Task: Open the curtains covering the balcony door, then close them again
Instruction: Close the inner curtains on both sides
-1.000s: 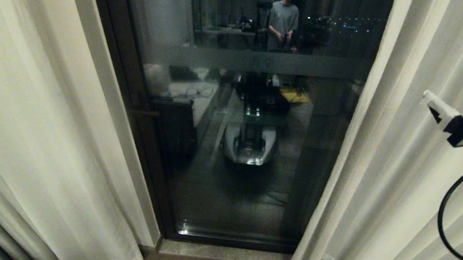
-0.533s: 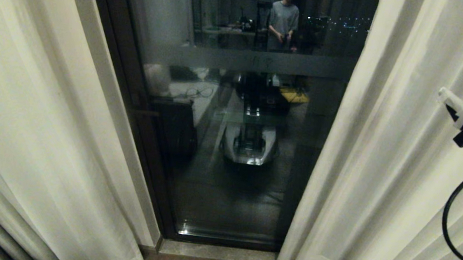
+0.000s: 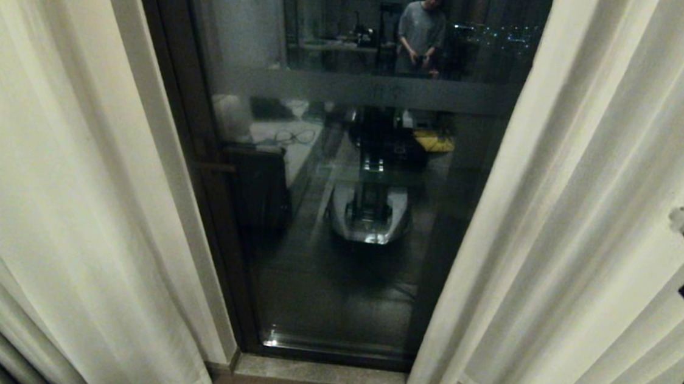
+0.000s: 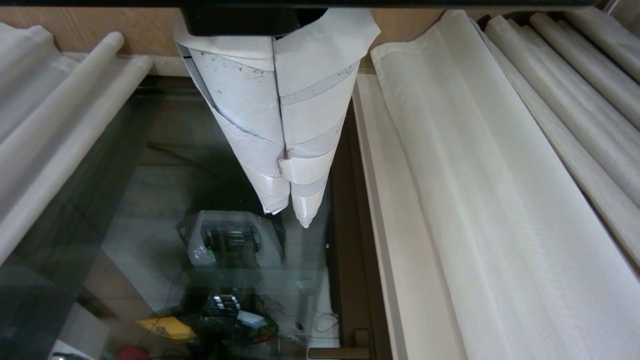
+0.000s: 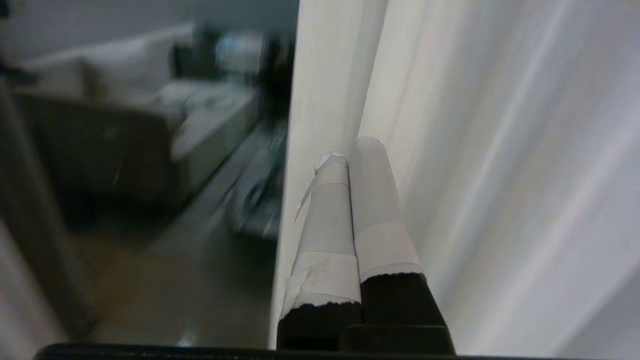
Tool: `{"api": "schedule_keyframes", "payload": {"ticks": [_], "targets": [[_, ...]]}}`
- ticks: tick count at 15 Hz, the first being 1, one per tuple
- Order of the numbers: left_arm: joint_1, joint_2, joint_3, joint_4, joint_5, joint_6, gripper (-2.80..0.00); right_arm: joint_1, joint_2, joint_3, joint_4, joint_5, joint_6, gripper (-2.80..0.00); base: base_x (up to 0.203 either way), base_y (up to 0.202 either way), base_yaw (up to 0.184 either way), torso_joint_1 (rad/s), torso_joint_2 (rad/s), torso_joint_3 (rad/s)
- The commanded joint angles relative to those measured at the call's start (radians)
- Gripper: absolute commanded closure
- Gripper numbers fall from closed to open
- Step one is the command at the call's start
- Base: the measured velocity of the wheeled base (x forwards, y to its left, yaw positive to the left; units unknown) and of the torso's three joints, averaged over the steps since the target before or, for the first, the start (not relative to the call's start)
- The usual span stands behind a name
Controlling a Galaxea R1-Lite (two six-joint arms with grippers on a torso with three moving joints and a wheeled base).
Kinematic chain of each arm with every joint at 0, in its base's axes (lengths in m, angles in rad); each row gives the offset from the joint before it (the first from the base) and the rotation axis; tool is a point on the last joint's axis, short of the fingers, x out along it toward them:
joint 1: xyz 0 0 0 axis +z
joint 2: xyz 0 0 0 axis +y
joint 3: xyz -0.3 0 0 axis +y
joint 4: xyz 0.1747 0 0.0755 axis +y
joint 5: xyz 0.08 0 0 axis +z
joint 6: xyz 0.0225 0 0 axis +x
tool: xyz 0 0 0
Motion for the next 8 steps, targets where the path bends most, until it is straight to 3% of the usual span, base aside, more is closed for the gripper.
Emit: {"api": "schedule_keyframes", "payload": {"ticks": [1, 3, 8], "targets": [[0.0, 0.0, 0.0, 0.0, 0.0, 0.0, 0.0, -0.002, -0.116, 0.146, 0.0, 0.0, 0.031, 0.0, 0.0, 0.0, 0.0, 0.0, 0.0, 0.0], [0.0, 0.0, 0.0, 0.0, 0.0, 0.0, 0.0, -0.002, -0.235, 0.187, 0.077, -0.001, 0.073, 0.0, 0.0, 0.0, 0.0, 0.0, 0.0, 0.0], [0.0, 0.0, -0.001, 0.0, 0.0, 0.0, 0.0, -0.001, -0.717, 0.188, 0.644, -0.004, 0.109, 0.0, 0.0, 0.0, 0.0, 0.0, 0.0, 0.0]]}}
